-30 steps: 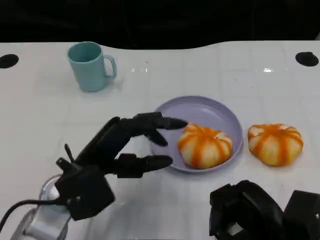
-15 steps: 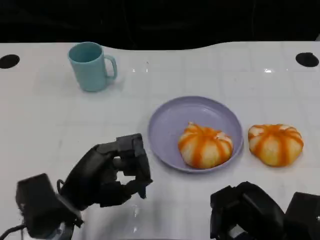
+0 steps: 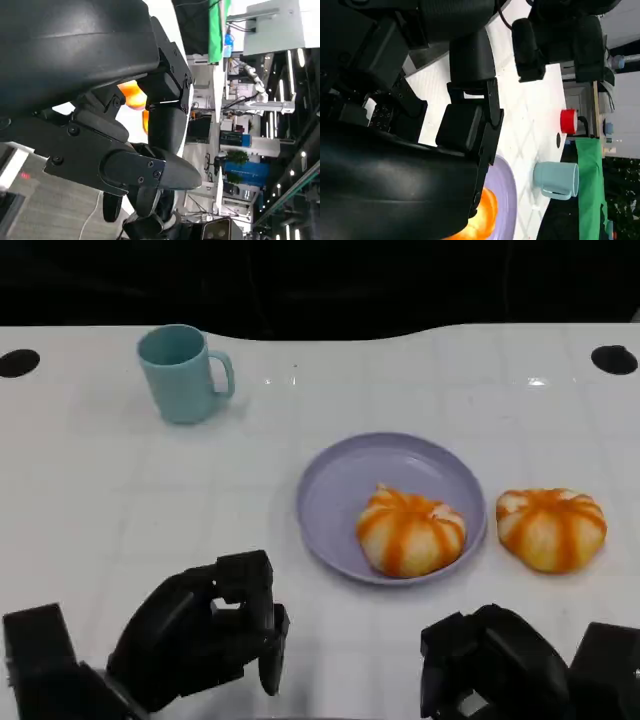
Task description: Grasp the bread from the table and place it into the plate.
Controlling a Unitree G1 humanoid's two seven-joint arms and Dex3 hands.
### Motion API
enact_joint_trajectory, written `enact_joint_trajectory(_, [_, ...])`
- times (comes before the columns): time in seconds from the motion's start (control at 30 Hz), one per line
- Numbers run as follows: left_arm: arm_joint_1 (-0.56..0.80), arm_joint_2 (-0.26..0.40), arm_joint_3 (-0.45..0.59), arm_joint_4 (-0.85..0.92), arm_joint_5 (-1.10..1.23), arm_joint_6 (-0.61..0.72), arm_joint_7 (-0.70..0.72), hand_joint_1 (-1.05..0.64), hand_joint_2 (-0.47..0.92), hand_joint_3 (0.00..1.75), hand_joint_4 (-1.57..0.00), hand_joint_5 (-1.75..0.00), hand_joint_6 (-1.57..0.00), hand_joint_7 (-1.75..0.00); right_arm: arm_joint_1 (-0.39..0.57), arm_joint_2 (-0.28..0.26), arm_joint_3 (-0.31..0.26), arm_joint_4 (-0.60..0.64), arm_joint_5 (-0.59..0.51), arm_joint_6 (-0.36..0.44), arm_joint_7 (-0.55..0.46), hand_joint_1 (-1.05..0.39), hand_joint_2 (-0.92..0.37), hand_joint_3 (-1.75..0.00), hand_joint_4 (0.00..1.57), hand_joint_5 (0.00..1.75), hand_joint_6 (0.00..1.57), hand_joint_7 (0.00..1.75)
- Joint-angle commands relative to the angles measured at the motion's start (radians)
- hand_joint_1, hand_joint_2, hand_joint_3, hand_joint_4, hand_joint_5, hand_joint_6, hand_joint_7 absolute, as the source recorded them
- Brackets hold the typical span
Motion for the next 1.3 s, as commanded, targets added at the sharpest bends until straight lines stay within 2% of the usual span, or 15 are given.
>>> enact_joint_trajectory(0.03, [0.031,0.001,0.018,-0.031,-0.012,0.044,-0.014,-0.75,0.92,0.19,-0.96,-1.75,-0.80,-1.75,0.011,-0.013,-0.006,-0.013,0.010,-0.001,0.002,-1.05,-0.10,-1.22,1.53,1.26,1.57,0.95])
enact_joint_trajectory(0.33, [0.053,-0.014,0.025,-0.028,-0.008,0.079,-0.038,-0.77,0.92,0.21,-0.97,-1.75,-0.80,-1.75,0.013,-0.018,-0.018,-0.017,0.039,0.021,0.016,-1.05,-0.09,-1.21,1.55,1.27,1.57,0.92])
enact_joint_trajectory(0.83, [0.027,-0.034,0.039,0.009,0.004,0.099,-0.064,-0.75,0.92,0.19,-0.98,-1.75,-0.82,-1.75,-0.017,-0.020,-0.029,0.045,0.050,-0.024,0.035,-1.05,-0.14,-1.15,1.56,1.25,1.57,0.91])
enact_joint_trajectory(1.3, [0.000,-0.047,0.051,0.037,0.010,0.091,-0.073,-0.72,0.92,0.21,-0.98,-1.75,-0.81,-1.75,-0.045,-0.023,-0.030,0.087,0.017,-0.064,0.020,-1.05,-0.19,-1.12,1.54,1.24,1.57,0.93])
